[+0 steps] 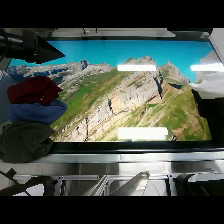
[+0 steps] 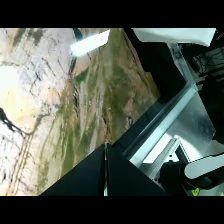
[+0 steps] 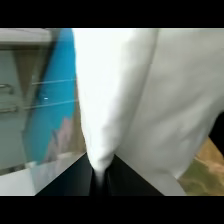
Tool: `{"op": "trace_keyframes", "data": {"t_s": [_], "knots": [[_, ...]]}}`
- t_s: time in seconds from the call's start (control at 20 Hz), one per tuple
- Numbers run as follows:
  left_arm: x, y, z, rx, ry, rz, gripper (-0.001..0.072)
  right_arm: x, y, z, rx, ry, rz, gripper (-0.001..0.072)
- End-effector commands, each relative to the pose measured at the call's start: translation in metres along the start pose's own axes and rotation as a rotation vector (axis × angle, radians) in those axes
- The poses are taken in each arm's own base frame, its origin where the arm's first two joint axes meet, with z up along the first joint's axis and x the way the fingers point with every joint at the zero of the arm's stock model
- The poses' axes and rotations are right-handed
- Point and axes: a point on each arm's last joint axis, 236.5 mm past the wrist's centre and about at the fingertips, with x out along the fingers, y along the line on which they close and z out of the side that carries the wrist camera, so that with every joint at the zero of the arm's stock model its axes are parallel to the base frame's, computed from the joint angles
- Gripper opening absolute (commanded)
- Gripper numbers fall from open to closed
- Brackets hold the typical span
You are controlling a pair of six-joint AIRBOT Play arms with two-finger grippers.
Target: Fold the shirts.
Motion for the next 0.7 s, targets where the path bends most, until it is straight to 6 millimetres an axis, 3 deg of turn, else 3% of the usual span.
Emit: {"op": "trace_keyframes", "data": {"t_s": [0.0, 0.2, 0.35, 0.65], "knots": [[0.014, -0.014, -0.003, 0.024, 0.021, -0.025, 0.0002, -0.033, -0.069, -0.033, 0.074, 0.083, -0.369, 0.0016], [0.020, -0.021, -0.007, 0.035, 0.040, -0.039, 0.0002, -0.056, -0.085, -0.044, 0.155, 0.021, -0.486, 0.0014], [0.020, -0.021, -0.007, 0.035, 0.040, -0.039, 0.0002, -0.069, -0.115, -0.061, 0.218, -0.006, -0.618, 0.0014], [0.020, -0.021, -0.008, 0.034, 0.042, -0.039, 0.0002, -0.038, -0.177, -0.098, 0.311, 0.039, -0.667, 0.0014]]}}
